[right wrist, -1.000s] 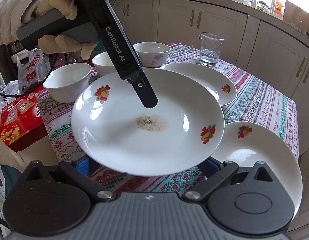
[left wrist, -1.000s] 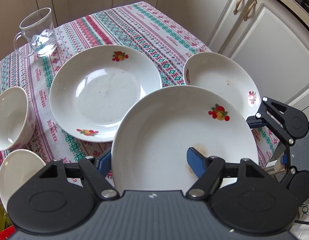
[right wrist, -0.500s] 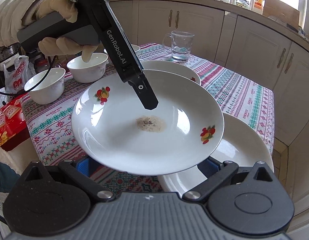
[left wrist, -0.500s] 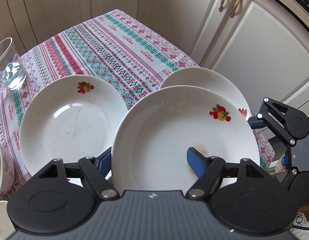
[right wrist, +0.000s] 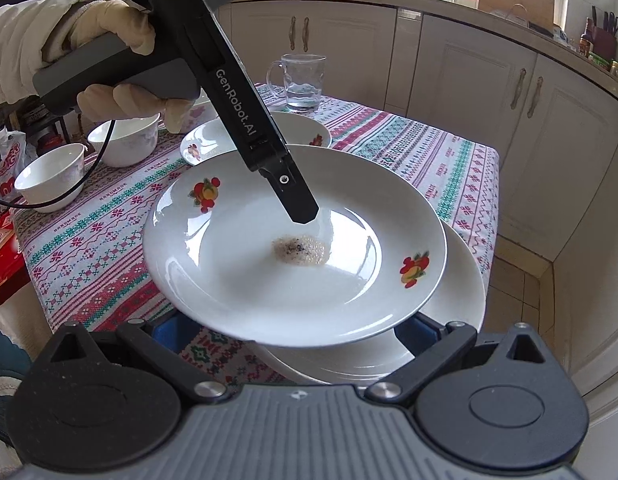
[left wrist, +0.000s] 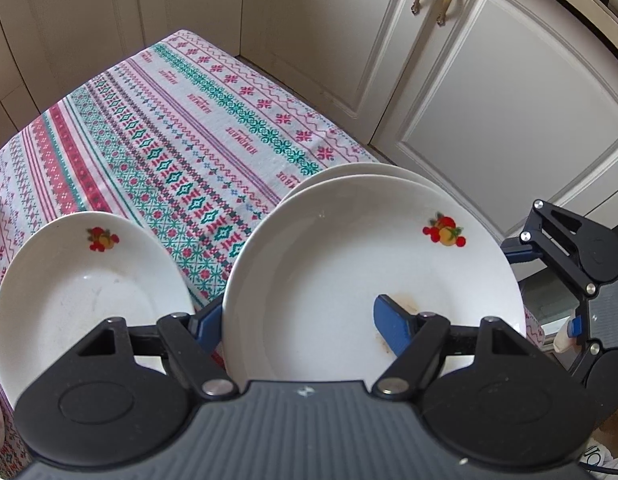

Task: Organize plates and bowls
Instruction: 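Lower the stained plate with the left gripper onto the flower-decal plate, then open the left gripper and withdraw it from the stacked plates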

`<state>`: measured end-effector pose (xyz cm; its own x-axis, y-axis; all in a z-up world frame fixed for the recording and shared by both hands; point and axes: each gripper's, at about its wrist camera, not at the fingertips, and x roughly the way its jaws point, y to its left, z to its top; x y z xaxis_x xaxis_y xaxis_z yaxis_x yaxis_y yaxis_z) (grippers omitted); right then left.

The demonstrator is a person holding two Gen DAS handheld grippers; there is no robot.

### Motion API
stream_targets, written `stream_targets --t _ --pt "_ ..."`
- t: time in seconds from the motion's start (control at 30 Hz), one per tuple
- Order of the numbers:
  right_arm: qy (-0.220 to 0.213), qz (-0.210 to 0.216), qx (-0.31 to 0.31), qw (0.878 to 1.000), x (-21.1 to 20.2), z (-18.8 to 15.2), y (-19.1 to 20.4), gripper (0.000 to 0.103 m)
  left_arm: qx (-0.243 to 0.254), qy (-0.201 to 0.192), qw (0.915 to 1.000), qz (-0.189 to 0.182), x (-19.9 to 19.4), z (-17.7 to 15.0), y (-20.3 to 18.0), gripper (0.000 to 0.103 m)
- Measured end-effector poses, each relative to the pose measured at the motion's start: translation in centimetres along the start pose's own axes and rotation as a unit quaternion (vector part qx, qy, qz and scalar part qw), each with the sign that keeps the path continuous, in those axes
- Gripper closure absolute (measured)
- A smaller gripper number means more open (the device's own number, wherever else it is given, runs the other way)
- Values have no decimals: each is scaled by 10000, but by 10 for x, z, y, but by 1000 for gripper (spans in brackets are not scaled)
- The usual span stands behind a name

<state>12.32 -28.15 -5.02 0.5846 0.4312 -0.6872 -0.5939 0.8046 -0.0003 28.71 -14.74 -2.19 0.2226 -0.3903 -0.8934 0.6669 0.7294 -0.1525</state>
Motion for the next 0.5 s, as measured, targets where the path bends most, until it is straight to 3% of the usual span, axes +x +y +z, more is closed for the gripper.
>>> stream_targets --t 0.5 --pt "33 -45 299 9995 2 -4 -12 0 74 146 9999 28 19 16 -3 27"
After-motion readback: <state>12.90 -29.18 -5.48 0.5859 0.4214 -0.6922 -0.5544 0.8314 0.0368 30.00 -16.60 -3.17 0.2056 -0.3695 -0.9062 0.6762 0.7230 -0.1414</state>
